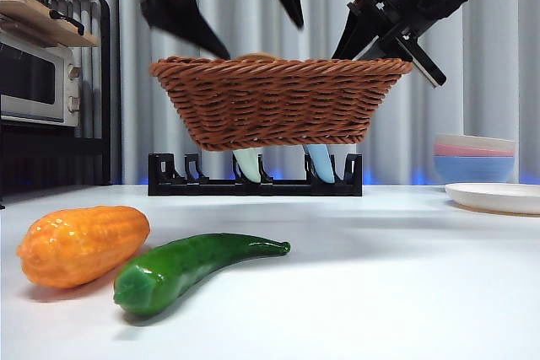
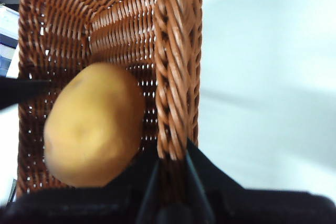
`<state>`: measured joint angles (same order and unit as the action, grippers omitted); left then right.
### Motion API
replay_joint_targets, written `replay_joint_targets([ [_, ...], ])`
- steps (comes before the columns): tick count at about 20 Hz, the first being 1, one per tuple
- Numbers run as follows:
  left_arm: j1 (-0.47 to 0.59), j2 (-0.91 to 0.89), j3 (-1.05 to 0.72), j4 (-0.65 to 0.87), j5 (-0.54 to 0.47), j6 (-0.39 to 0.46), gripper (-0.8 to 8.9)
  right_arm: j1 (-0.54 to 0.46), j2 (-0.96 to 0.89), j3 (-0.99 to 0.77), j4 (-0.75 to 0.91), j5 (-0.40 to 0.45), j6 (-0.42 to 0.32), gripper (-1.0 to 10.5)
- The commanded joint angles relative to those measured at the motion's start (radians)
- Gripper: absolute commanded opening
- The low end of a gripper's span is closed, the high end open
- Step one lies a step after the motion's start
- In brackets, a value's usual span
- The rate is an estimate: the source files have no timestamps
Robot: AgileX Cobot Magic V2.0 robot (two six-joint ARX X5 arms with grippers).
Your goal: Pick up the basket,pick up the corn from the table,pick up the potato from the table,pick up the cucumber from the table,put all items into the basket
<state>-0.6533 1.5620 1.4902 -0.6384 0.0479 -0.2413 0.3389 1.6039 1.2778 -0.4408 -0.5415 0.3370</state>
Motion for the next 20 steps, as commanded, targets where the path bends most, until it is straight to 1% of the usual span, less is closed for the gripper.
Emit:
replay_joint_targets([
  [1,-0.002,-0.076,0.103,-0.197,-0.008,0.094,5.97,-0.032,-0.005,0.004,0.026,-0.010,0.009,-0.1],
  [3,-0.002,-0.159,0.137,-0.340,-0.033,0.104,5.97,-0.066,-0.005,0.004,0.040,-0.010,0.010,-0.1],
  [7,-0.017,-0.275,0.129,-0.599,-0.121,0.074,5.97,-0.136,-0.005,0.004,0.062,-0.014,0.010,-0.1],
  [9,-0.037,-0.305,0.091,-0.644,-0.146,0.044,5.96,-0.162,-0.005,0.004,0.071,-0.038,0.010,-0.1],
  [11,-0.072,-0.326,0.007,-0.627,-0.162,0.005,5.96,-0.177,-0.005,0.004,0.075,-0.038,0.009,-0.1],
  [13,-0.109,-0.332,-0.117,-0.570,-0.179,-0.046,5.96,-0.189,-0.005,0.004,0.075,-0.038,0.002,-0.1],
  [17,-0.124,-0.320,-0.387,-0.323,-0.171,-0.127,5.96,-0.194,-0.005,0.004,0.074,-0.044,-0.016,-0.1],
  [20,-0.080,-0.296,-0.524,-0.185,-0.170,-0.160,5.96,-0.195,-0.005,0.004,0.074,-0.061,-0.021,-0.1],
])
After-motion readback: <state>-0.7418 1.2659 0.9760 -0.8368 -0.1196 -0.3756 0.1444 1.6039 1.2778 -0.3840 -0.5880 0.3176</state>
